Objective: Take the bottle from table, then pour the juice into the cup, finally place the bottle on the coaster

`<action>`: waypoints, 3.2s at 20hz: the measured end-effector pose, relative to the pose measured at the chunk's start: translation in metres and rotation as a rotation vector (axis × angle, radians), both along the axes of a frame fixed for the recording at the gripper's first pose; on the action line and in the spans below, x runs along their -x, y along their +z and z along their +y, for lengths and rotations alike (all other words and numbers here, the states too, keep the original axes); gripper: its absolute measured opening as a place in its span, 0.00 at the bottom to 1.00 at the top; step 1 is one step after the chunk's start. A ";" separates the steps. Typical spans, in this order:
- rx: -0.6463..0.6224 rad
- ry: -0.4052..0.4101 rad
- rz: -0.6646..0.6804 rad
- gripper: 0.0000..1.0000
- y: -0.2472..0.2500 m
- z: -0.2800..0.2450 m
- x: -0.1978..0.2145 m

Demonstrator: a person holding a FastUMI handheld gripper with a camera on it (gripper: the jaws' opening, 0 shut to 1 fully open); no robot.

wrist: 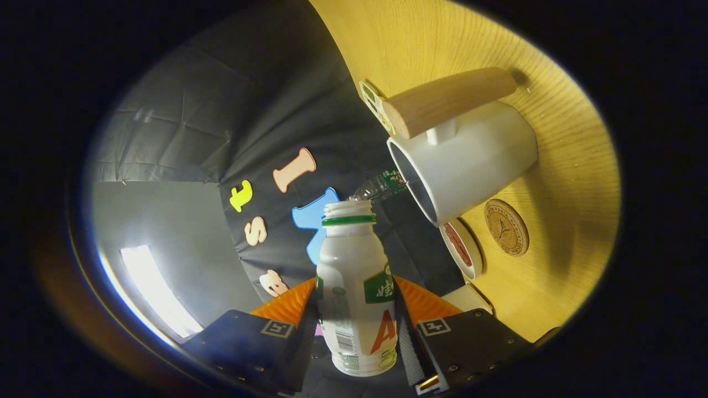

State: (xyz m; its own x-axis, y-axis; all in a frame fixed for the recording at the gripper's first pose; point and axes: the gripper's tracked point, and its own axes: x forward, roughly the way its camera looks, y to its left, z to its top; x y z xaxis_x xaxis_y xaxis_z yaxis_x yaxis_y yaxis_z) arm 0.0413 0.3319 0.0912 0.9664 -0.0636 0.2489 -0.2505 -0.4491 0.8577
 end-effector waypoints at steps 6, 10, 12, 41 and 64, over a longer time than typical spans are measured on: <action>-0.011 0.000 -0.002 0.67 0.001 -0.005 -0.002; -0.011 -0.005 -0.005 0.67 0.002 -0.007 -0.001; -0.011 -0.002 -0.006 0.67 0.003 -0.006 -0.002; 0.014 -0.007 0.007 0.67 -0.008 -0.007 -0.008; 1.288 -0.292 0.227 0.67 -0.002 -0.004 -0.032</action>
State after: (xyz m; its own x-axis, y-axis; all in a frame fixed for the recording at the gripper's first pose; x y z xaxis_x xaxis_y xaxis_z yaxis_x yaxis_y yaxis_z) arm 0.0737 0.3283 0.0891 0.9854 -0.1164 0.1239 0.0055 0.7503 0.6611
